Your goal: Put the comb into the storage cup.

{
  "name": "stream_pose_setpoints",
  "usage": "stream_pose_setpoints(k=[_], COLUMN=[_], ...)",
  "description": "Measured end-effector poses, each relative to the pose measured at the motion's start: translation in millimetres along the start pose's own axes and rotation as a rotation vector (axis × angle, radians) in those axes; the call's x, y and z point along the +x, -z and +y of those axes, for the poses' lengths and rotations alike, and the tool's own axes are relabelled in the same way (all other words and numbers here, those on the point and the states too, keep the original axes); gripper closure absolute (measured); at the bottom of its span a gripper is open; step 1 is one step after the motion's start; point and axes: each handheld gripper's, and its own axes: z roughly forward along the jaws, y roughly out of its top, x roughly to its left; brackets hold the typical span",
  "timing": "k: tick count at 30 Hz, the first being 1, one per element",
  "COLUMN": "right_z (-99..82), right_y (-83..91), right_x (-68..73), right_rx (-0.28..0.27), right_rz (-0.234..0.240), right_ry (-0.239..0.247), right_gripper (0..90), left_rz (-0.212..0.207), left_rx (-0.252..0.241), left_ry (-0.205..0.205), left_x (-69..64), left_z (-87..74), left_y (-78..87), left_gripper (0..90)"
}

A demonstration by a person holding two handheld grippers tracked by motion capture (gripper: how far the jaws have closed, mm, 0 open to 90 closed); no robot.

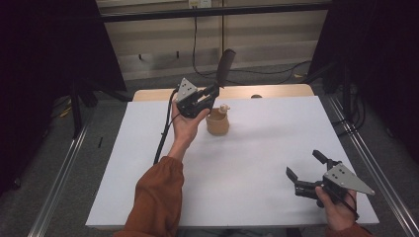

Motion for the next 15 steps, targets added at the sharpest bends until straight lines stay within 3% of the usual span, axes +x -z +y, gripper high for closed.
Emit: stream_pose_setpoints(k=[6, 15], right_z=[0.1, 0.0], right_y=[0.6, 1.0], right_x=[0.2, 0.0], right_rx=[-0.001, -0.002], right_rz=[0.003, 0.002], right_ry=[-0.001, 0.0], right_gripper=[0.0, 0.0], left_rz=[-0.006, -0.01], left_rx=[0.028, 0.043], left_ry=[-0.012, 0.013], left_x=[3.0, 10.3], left_z=[-6.1, -17.3], left_y=[-8.3, -17.0], left_gripper=[72.8, 72.8])
